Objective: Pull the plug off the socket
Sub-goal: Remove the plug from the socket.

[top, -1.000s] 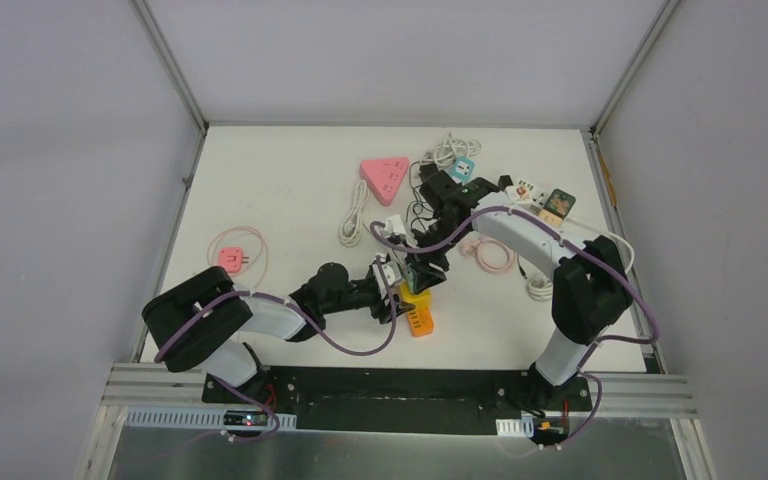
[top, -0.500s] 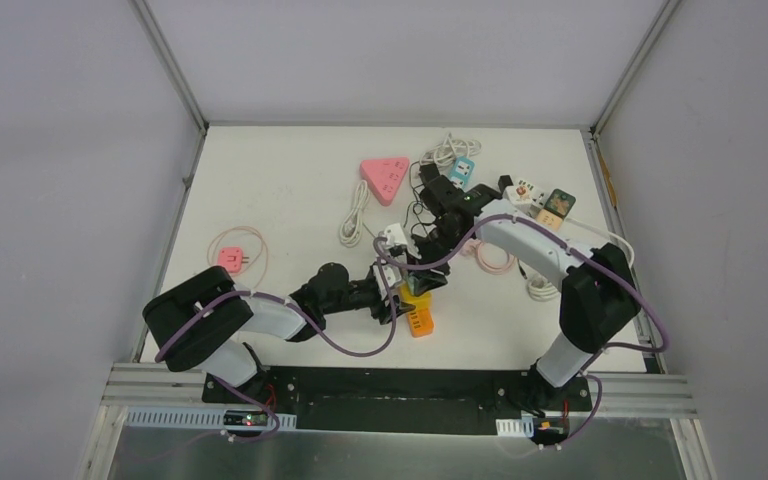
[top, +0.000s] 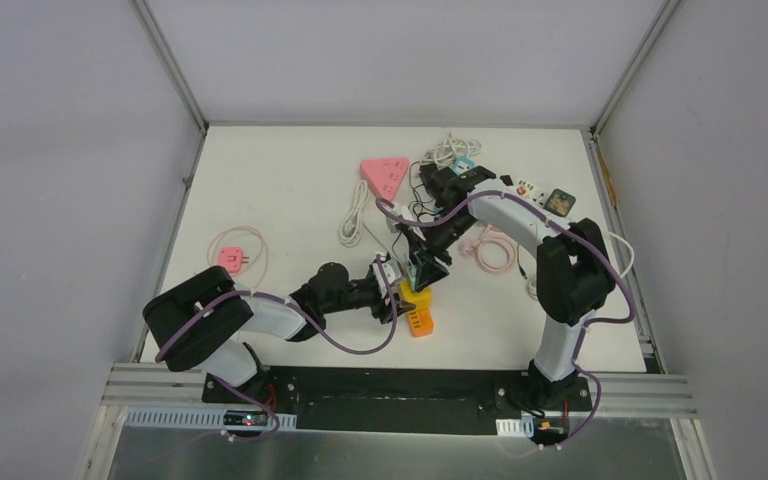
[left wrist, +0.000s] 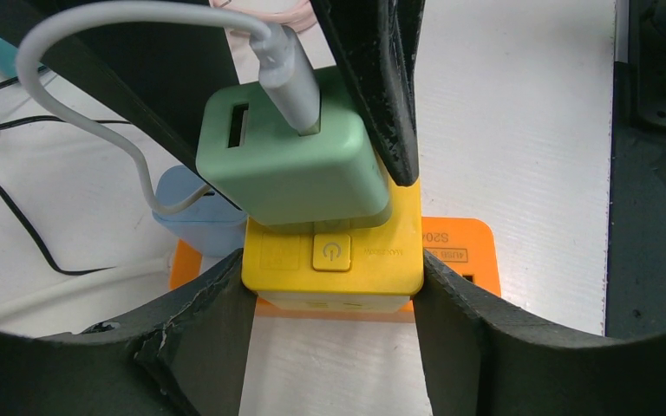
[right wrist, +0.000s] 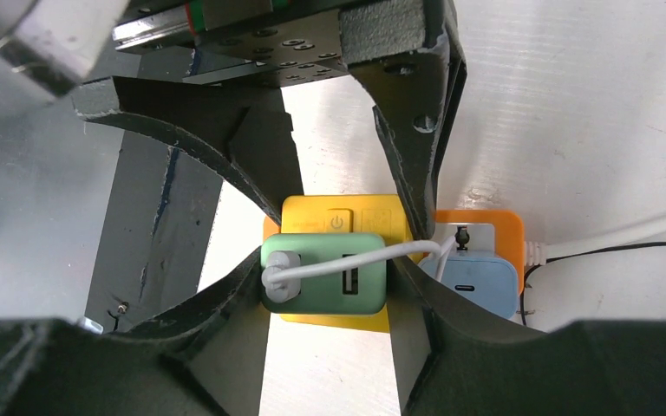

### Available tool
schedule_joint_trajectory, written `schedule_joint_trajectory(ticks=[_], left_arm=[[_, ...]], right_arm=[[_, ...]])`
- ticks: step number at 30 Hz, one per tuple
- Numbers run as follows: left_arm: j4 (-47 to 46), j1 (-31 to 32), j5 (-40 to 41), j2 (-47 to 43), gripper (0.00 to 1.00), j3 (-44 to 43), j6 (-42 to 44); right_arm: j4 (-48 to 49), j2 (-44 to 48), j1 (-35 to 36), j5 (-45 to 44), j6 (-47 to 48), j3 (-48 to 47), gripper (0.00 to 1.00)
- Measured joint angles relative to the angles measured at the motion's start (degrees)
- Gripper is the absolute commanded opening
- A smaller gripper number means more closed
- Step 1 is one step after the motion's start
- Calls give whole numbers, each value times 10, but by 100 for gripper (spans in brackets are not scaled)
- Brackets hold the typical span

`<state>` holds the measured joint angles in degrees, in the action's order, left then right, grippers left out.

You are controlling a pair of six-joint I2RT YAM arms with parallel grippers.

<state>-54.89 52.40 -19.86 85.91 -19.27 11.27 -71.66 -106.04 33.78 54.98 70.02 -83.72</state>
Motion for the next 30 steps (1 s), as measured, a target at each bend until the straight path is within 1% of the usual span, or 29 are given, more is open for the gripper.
schedule_joint_trajectory(ticks=[14, 21, 24, 30], left_arm=[[0, 0, 0, 0, 0, -1, -1], [1, 0, 0, 0, 0, -2, -1], [3, 0, 0, 0, 0, -4, 1], [14, 0, -3, 0, 0, -9, 9]], right_arm=[[-6, -9, -7, 12, -12, -7, 0], [-5, -5, -5, 2, -14, -10, 0], [18, 20, 4, -21, -21, 5, 0], [84, 93, 58, -119, -41, 51, 0]])
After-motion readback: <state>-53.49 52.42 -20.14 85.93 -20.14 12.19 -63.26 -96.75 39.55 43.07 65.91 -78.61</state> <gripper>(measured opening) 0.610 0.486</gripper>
